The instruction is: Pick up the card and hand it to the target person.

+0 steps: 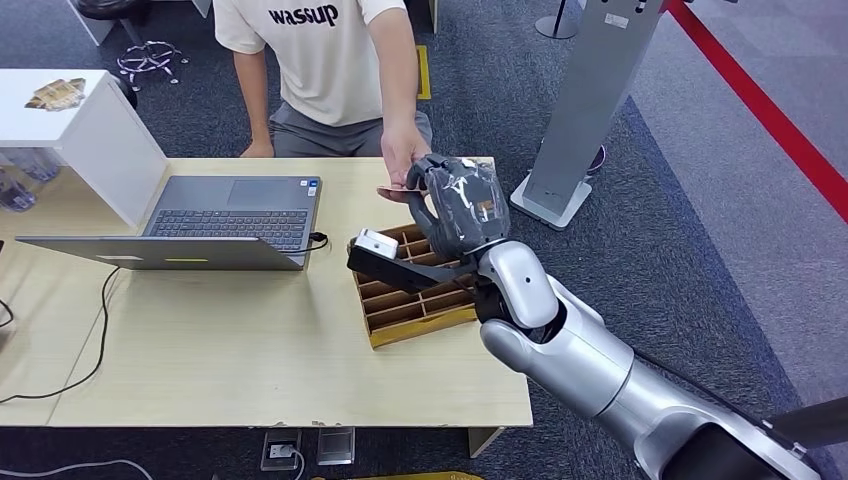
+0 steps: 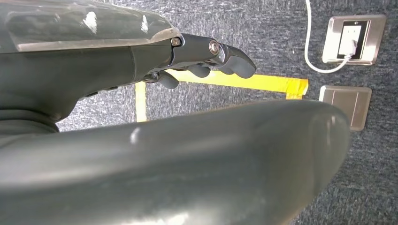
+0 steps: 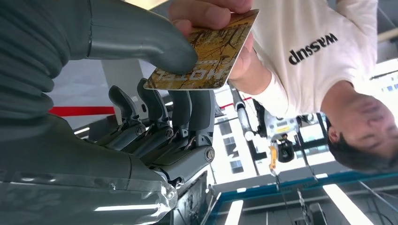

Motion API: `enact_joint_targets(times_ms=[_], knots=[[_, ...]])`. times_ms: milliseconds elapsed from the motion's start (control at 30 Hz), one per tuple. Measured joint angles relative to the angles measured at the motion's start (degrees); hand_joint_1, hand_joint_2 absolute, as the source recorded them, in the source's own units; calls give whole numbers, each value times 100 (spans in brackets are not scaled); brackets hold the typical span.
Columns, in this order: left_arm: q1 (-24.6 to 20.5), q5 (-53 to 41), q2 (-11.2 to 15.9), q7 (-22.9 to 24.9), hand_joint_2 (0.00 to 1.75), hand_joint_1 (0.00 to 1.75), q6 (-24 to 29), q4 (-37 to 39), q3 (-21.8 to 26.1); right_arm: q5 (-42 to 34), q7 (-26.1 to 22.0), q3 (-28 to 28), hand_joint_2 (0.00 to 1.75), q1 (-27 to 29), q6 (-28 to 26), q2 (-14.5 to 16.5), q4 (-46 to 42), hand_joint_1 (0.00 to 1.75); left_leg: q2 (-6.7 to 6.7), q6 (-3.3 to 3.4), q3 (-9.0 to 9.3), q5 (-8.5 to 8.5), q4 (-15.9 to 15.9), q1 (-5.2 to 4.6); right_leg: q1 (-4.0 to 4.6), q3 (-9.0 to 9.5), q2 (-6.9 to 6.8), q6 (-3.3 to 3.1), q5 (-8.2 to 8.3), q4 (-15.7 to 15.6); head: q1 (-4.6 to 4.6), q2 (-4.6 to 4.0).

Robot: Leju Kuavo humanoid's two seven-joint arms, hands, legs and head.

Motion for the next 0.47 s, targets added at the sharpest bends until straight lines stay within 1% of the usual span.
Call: enact_joint_targets(times_ms=[100,233,367,467], knots=[[-22,-1,-3,48,0,0,-39,0,-3,40,-162,-23,175,17,-149,0,99,145,0,0,-1,0,0,0,0,0,0,0,0,0,0,0],[-27,-1,-13,83,175,0,-86,0,-5,72,-288,-44,175,36,-273,1,255,0,-1,0,-2,0,0,0,0,0,-1,0,0,0,-2,0],[-26,-47,-20,79,0,0,-109,0,-17,93,-405,-88,175,78,-408,10,452,0,-1,0,-2,0,0,0,0,0,-1,0,0,0,1,0],[-25,-71,-21,68,0,0,-76,0,-46,80,-456,-118,175,126,-466,17,536,0,-1,0,-3,0,0,0,0,-1,-1,0,0,0,2,0]])
